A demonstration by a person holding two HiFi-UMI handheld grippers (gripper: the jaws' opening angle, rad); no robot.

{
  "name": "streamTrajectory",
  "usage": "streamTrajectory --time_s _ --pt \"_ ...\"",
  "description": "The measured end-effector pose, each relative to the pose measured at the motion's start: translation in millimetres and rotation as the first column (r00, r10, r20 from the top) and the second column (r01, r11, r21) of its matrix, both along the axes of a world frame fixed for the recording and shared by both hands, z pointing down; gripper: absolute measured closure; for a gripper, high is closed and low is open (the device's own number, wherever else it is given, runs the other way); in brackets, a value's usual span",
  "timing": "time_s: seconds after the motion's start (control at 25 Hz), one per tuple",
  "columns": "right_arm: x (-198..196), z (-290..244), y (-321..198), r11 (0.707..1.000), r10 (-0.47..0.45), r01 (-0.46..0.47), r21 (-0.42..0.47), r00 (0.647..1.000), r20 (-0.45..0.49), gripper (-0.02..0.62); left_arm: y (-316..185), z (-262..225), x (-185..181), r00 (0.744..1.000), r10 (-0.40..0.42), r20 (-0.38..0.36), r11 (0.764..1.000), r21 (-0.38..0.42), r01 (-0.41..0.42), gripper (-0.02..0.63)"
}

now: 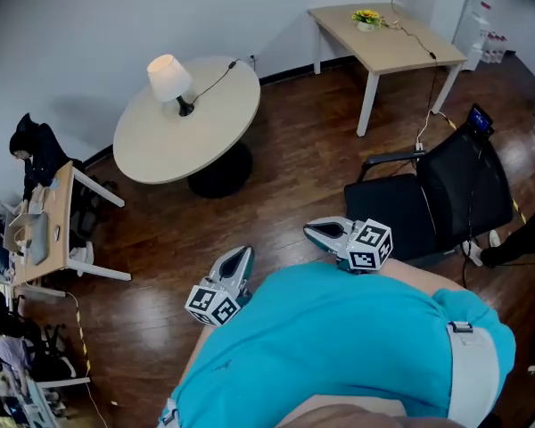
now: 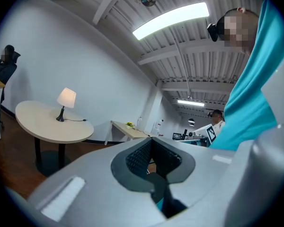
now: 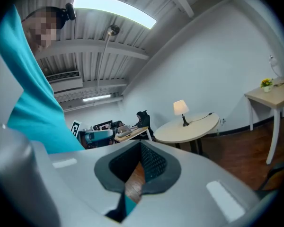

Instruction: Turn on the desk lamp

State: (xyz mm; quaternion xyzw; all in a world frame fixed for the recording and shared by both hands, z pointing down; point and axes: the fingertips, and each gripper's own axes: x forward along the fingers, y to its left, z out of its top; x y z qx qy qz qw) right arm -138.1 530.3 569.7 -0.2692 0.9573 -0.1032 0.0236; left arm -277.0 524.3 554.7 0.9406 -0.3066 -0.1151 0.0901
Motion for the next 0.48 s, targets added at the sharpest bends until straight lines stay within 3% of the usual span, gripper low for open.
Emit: streamTrajectory --time_s 0.08,0.24,0.48 --pt "6 6 1 1.000 0.001 -0.001 -0.008 1.000 0.004 0.595 -2 6 6 1.000 0.002 0.001 1.000 -0.018 -0.002 0.502" --pt "-19 -4 7 1.000 -0.001 0.001 -0.006 1.000 -0.001 0.595 0 -7 -12 0.999 0.030 0.017 0.999 -0.027 -0.029 0.502" --pt "66 38 14 1.000 0.003 -0.004 0.011 0.999 0.032 0.595 5 28 71 0.999 0.031 0.044 0.999 0.007 -0.031 0.500"
